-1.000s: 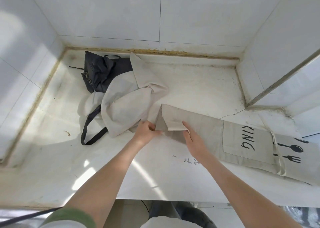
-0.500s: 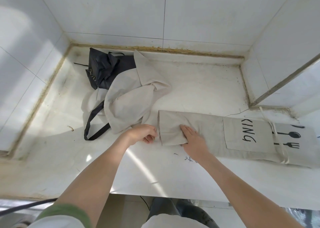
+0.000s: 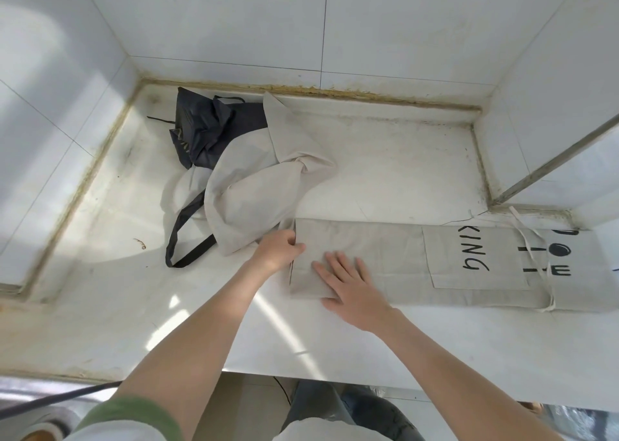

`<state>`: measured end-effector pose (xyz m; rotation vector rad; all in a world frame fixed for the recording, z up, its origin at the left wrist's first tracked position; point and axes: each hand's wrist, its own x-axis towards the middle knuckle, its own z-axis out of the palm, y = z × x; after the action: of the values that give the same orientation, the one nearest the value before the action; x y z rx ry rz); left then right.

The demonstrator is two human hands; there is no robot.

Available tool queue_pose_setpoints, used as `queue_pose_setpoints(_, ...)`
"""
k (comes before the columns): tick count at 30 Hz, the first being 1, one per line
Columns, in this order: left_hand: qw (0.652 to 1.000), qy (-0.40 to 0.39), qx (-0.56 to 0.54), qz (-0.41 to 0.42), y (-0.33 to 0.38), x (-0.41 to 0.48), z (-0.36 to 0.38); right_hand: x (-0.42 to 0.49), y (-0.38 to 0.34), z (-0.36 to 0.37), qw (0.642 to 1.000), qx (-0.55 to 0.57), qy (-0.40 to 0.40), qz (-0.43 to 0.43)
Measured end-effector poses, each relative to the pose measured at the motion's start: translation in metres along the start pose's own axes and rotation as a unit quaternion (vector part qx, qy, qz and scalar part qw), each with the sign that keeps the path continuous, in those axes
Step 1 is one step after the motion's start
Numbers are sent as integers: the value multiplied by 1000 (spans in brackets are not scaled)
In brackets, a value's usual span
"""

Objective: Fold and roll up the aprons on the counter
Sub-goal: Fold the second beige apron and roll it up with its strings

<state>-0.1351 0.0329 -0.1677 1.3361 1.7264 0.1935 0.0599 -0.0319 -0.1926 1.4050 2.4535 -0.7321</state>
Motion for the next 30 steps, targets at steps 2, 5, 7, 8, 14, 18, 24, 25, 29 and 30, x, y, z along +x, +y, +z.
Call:
queue_pose_setpoints(2, 997, 70, -26, 3, 1, 2, 2, -2, 2, -8, 997, 54, -19, -42)
queue_pose_setpoints(5, 989, 123, -86, -2, 4, 8, 3, -3, 8, -23, 982, 183, 41, -25)
queue_pose_setpoints(7, 990, 125, -66, 1, 5, 13, 4, 2, 17, -31, 966, 229, 113, 36)
queue_pose_setpoints(8, 990, 127, -59, 6, 5, 17, 4, 7, 23, -34, 960, 232, 136, 70)
queue_pose_setpoints(14, 979, 190, -65, 24, 12, 20, 9, 19, 58, -37, 976, 102, 134, 140)
queue_pose_setpoints(18, 978, 199, -58, -4, 17, 24, 3, 10, 53, 4, 982, -28, 130, 134)
queue_pose_setpoints(24, 973, 125, -162, -105, 18, 27, -3, 16, 45, 6, 975, -57, 128, 174)
queue_pose_setpoints(25, 977, 95, -163, -103, 15, 26, -4, 18, 41, 4, 975, -52, 128, 177)
queue_pose_setpoints(29, 969, -79, -221, -72, 5, 15, -5, 29, 25, 4, 984, -68, 123, 110)
queue_pose_setpoints(30, 963, -105, -239, -71, 3, 12, -3, 31, 23, 7, 984, -73, 126, 99)
